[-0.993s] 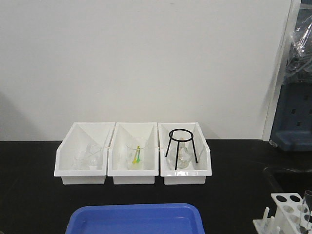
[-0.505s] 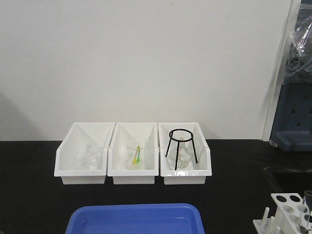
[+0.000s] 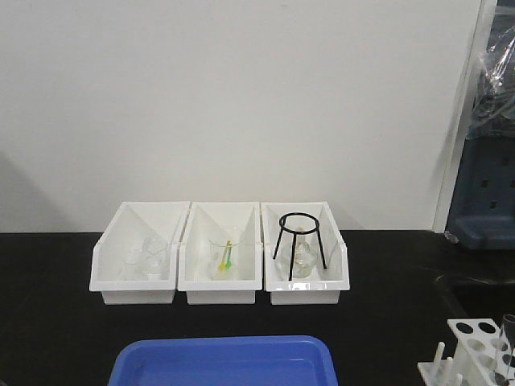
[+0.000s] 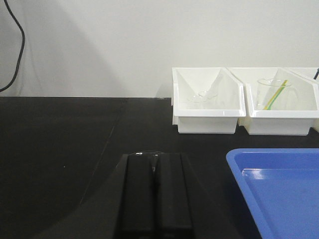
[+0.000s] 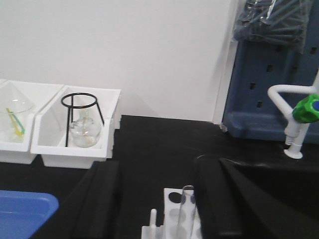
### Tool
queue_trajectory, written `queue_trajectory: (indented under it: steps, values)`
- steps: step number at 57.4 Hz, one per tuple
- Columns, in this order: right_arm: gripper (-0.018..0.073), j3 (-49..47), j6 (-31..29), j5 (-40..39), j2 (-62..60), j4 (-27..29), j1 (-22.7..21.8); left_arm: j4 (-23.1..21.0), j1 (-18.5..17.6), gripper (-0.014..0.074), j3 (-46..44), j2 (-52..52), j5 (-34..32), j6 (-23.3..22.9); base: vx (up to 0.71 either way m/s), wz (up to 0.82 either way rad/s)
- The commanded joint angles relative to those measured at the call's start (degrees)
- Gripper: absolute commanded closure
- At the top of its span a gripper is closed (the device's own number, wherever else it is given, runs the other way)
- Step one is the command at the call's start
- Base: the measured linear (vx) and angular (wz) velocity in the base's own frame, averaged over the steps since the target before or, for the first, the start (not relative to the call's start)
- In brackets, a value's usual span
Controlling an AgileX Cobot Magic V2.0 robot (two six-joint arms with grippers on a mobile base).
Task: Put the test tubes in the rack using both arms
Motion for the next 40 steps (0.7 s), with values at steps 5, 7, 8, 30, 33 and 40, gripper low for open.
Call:
queue_trajectory:
  steps: [5,7,8,30,33,40]
  values:
    - [0.0359,7.49,3.07,-8.58,-7.4,-2.04,3.76,-0.59,0.01,0.0601,-1.44,0.64,-5.13,0.02,0.0,0.0]
    - [0.0395,9.62,3.43,-8.81,-9.35,-2.04,4.28,-0.59,0.01,0.0601,-1.44,0.64,-5.13,0.02,0.0,0.0]
    - [0.0416,10.89,3.43,-8.9,-10.53,-2.04,4.41,-0.59,0.01,0.0601,-1.44,0.64,-5.13,0.02,0.0,0.0]
    - [0.0572,28.59,4.25,0.11,-38.13,-1.75,3.86,-0.59,0.01,0.0601,-1.44,0.64,-5.08,-0.01,0.0,0.0]
    - [0.0571,28.86,4.09,0.84,-37.0,-1.82,3.62,-0.59,0.01,0.0601,-1.52,0.76,-4.99,-0.01,0.0,0.0]
    - [0.0571,28.8,4.09,1.83,-37.07,-1.82,3.16,-0.59,0.01,0.0601,-1.52,0.86,-4.69,-0.01,0.0,0.0]
